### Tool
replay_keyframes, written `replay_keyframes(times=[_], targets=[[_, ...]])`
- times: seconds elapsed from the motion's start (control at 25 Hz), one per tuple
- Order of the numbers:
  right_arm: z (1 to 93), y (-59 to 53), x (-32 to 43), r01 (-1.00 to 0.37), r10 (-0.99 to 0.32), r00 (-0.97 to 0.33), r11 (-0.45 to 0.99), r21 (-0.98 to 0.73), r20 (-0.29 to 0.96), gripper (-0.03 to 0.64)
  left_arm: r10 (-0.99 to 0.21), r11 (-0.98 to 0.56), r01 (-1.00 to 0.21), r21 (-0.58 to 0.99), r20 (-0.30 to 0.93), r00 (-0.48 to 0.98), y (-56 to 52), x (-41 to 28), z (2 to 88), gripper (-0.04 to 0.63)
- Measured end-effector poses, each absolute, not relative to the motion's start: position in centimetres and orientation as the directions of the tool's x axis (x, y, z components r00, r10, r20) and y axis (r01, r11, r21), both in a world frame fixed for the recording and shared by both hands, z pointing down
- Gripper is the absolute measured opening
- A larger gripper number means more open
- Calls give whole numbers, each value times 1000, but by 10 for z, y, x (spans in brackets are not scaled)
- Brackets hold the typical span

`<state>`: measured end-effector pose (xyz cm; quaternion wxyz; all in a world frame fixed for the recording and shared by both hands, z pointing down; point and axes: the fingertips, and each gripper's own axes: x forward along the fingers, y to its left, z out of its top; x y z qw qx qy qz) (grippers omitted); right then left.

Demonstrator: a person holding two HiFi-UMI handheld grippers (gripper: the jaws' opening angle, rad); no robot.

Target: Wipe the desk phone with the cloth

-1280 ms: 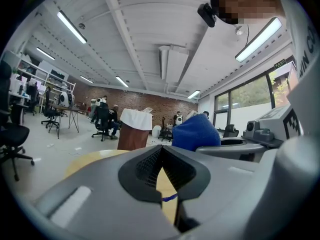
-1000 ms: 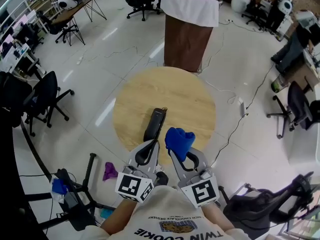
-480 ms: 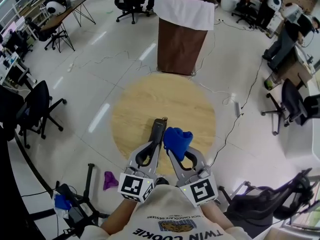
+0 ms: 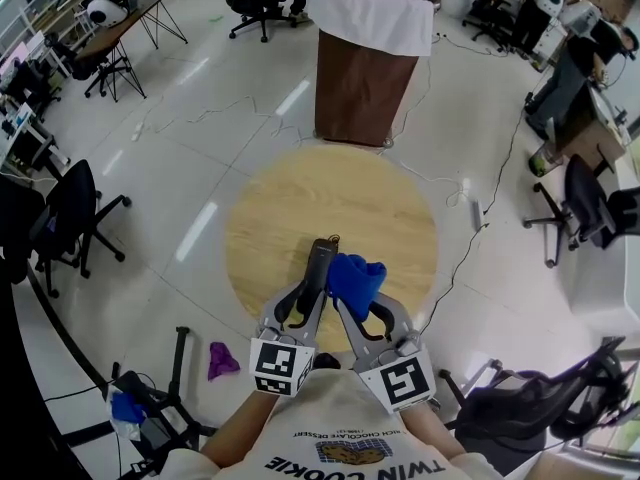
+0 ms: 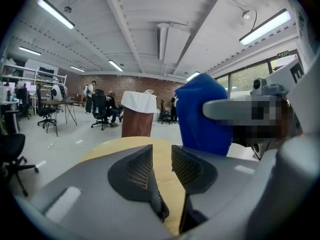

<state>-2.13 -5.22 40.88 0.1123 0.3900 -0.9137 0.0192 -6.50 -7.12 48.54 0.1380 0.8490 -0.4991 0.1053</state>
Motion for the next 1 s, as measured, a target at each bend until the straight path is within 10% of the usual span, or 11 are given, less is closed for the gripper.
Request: replay_keyframes(times=[1.0], targets=[[427, -84, 36, -763, -738, -629, 646, -14, 244, 64, -437, -423, -906, -9, 878, 195, -101, -69, 645, 261]])
